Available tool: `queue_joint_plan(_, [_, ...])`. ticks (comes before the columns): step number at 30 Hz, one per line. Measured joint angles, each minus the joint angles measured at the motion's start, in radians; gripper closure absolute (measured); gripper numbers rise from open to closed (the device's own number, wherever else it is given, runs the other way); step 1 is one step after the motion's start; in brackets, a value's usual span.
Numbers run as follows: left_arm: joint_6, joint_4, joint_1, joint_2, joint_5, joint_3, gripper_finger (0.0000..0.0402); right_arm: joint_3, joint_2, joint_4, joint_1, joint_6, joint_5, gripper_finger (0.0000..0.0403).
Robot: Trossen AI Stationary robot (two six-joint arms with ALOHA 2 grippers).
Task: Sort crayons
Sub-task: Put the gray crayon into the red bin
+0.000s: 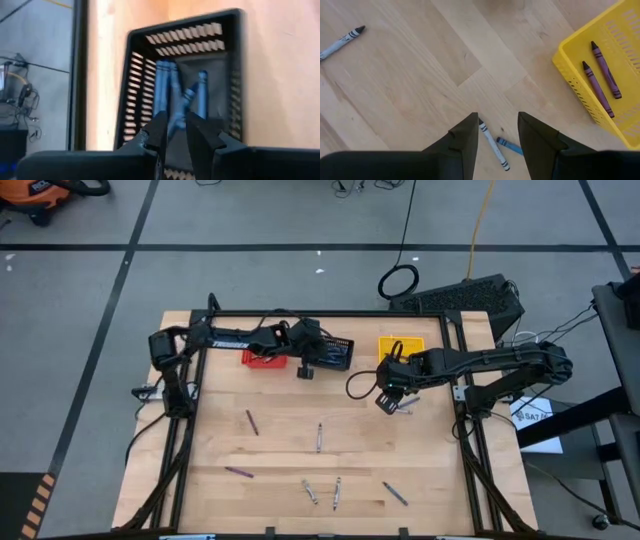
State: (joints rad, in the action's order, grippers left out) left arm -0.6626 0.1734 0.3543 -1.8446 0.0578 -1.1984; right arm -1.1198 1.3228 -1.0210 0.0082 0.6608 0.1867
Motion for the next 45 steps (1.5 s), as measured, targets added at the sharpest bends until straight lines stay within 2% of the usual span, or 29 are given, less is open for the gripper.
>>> queue_joint_plan(9, [0.004,0.232,-0.057,0.207,0.001,0.0,0.0336,0.012,0.0,0.001,0.01,0.001,-0.02,0.0277])
queue_joint_plan(15, [0.105,0.466,-0.124,0.37,-0.003,0.0,0.0336,0.053,0.0,0.013,0.065,0.047,-0.06,0.0277])
queue_joint_plan(22, [0.201,0.646,-0.235,0.497,-0.006,0.0,0.0336,0.083,0.0,0.121,0.115,0.06,-0.06,0.0277])
queue_joint_plan(27, [0.35,0.693,-0.296,0.518,-0.008,0.001,0.0336,0.085,0.0,0.194,0.13,0.081,-0.06,0.0277])
queue_joint_plan(32, [0.647,0.639,-0.349,0.496,-0.002,0.012,0.0336,0.085,0.0,0.206,0.131,0.137,-0.058,0.0277])
queue_joint_plan(35, [0.741,0.616,-0.378,0.474,0.0,0.014,0.0336,0.085,0.0,0.205,0.131,0.134,-0.058,0.0277])
queue_joint_plan(41, [0.789,0.579,-0.434,0.425,0.003,0.014,0.0336,0.085,0.0,0.222,0.131,0.073,-0.055,0.0277])
queue_joint_plan(45, [0.831,0.554,-0.472,0.411,0.003,0.014,0.0336,0.085,0.0,0.3,0.131,0.053,-0.055,0.0277])
